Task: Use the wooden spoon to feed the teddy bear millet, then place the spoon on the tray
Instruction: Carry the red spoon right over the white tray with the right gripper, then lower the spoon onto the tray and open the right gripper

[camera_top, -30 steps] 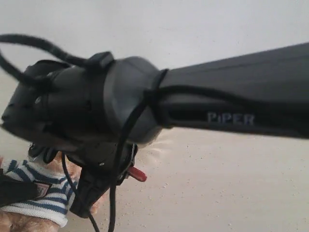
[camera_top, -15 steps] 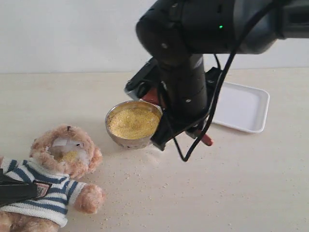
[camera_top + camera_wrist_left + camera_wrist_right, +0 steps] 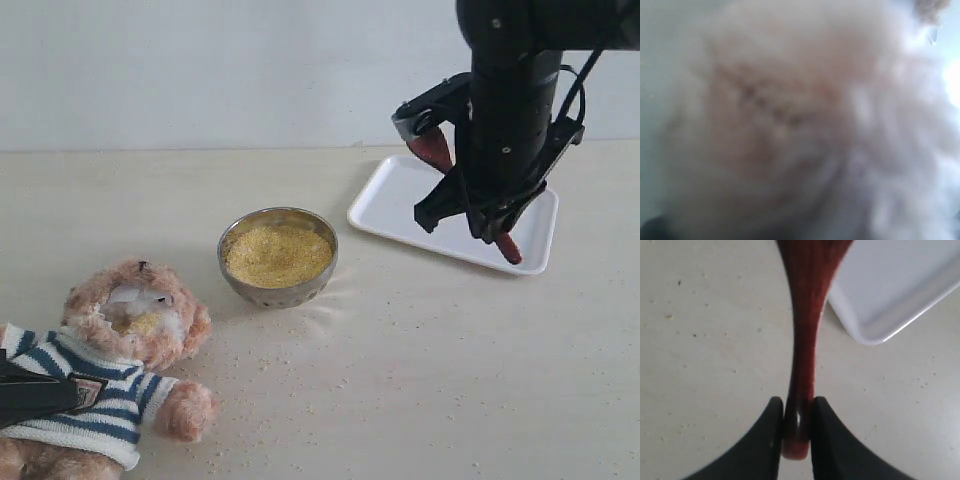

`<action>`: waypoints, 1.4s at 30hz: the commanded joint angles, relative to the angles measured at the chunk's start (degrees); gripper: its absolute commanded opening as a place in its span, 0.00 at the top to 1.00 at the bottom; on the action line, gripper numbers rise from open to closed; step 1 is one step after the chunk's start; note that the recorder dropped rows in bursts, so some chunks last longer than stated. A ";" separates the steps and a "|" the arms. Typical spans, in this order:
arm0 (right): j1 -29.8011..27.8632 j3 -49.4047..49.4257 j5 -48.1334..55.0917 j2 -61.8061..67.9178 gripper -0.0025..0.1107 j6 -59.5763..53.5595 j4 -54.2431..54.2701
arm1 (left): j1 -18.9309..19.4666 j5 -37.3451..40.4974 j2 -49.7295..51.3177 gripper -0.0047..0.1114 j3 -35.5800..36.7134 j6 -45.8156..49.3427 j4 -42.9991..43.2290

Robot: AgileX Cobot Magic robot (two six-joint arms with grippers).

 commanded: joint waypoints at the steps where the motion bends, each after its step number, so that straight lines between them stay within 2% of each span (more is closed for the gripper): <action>1: -3.70 -1.69 -5.27 0.60 0.98 -2.77 4.34 | 0.17 -1.21 -0.50 0.91 0.11 0.21 -0.65; 10: -6.97 -22.07 4.45 15.79 0.98 -4.78 4.34 | 0.17 -1.21 -0.50 0.91 0.11 0.21 -0.65; 17: -9.79 -38.50 4.66 26.90 0.98 -5.34 6.40 | 0.17 -1.21 -0.50 0.91 0.11 0.21 -0.65; 26: -13.16 -41.75 4.66 32.59 0.98 -7.01 9.11 | 0.17 -1.21 -0.50 0.91 0.11 0.21 -0.65; 42: -13.29 -41.75 4.66 37.38 0.98 -8.54 4.33 | 0.17 -1.21 -0.50 0.91 0.11 0.21 -0.65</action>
